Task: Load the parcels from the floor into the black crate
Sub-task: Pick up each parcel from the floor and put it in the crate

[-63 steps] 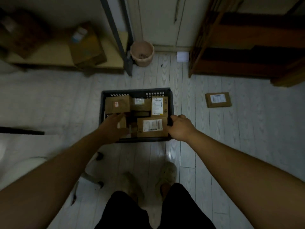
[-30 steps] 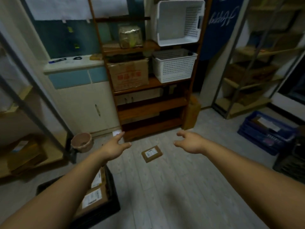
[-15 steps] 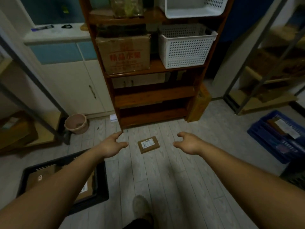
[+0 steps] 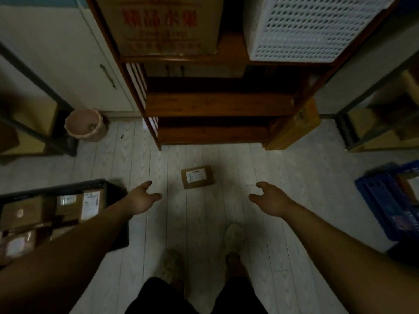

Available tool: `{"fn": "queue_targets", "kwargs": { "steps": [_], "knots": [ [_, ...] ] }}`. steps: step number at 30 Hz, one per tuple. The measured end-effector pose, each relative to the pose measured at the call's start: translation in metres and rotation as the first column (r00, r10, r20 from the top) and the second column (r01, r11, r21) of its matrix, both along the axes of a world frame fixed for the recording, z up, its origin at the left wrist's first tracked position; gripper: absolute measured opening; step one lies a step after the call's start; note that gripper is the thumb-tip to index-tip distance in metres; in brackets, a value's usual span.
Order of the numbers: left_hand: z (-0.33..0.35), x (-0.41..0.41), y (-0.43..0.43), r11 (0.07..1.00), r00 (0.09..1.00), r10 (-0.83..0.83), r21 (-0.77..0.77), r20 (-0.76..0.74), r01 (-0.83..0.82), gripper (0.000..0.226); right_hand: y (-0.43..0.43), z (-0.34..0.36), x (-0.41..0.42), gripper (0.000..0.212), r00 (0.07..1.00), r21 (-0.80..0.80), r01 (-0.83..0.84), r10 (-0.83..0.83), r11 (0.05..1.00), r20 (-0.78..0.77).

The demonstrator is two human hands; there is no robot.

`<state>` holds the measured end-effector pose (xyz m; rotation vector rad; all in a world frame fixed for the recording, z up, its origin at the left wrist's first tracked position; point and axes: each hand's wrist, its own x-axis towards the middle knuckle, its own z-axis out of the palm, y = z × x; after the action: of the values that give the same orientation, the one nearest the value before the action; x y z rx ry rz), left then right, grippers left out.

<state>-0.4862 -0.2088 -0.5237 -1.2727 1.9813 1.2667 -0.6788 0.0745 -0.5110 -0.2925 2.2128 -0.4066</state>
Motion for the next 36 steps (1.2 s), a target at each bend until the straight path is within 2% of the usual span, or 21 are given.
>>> {"fn": "queue_targets", "kwargs": {
  "steps": [7, 10, 14, 20, 26, 30, 32, 36],
  "knots": [
    [-0.089, -0.053, 0.011, 0.987, 0.988, 0.155, -0.033, 0.018, -0.154, 0.071, -0.055, -0.121, -0.08, 0.071, 0.976, 0.002, -0.219, 0.219, 0.976, 0.012],
    [-0.152, -0.075, 0.013, 0.986, 0.985, 0.164, -0.024, 0.049, -0.163, 0.07, -0.074, -0.191, -0.1, 0.067, 0.971, 0.011, -0.238, 0.238, 0.971, 0.036],
    [-0.261, -0.104, 0.005, 0.987, 0.985, 0.16, -0.047, 0.063, -0.157, 0.068, -0.1, -0.301, -0.117, 0.066, 0.973, -0.018, -0.228, 0.228, 0.974, 0.042],
    [-0.446, -0.132, -0.028, 0.98, 0.979, 0.193, -0.053, 0.057, -0.191, 0.071, -0.144, -0.471, -0.119, 0.073, 0.989, -0.075, -0.111, 0.118, 0.991, 0.094],
    [-0.593, -0.155, -0.044, 0.956, 0.956, 0.292, 0.016, -0.008, -0.292, 0.082, -0.175, -0.613, -0.119, 0.088, 0.999, -0.034, -0.012, 0.013, 0.999, 0.032],
    [-0.642, -0.164, -0.044, 0.953, 0.954, 0.294, 0.09, -0.064, -0.288, 0.051, -0.185, -0.659, -0.119, 0.09, 0.987, -0.086, 0.13, -0.121, 0.988, 0.102],
    [-0.647, -0.165, -0.043, 0.946, 0.943, 0.323, 0.059, -0.081, -0.319, 0.042, -0.187, -0.661, -0.118, 0.086, 0.982, -0.125, 0.176, -0.166, 0.976, 0.086],
    [-0.598, -0.157, -0.041, 0.922, 0.915, 0.385, 0.011, -0.121, -0.386, 0.049, -0.18, -0.608, -0.11, 0.08, 0.986, -0.114, 0.163, -0.159, 0.98, 0.045]
  ]
}}
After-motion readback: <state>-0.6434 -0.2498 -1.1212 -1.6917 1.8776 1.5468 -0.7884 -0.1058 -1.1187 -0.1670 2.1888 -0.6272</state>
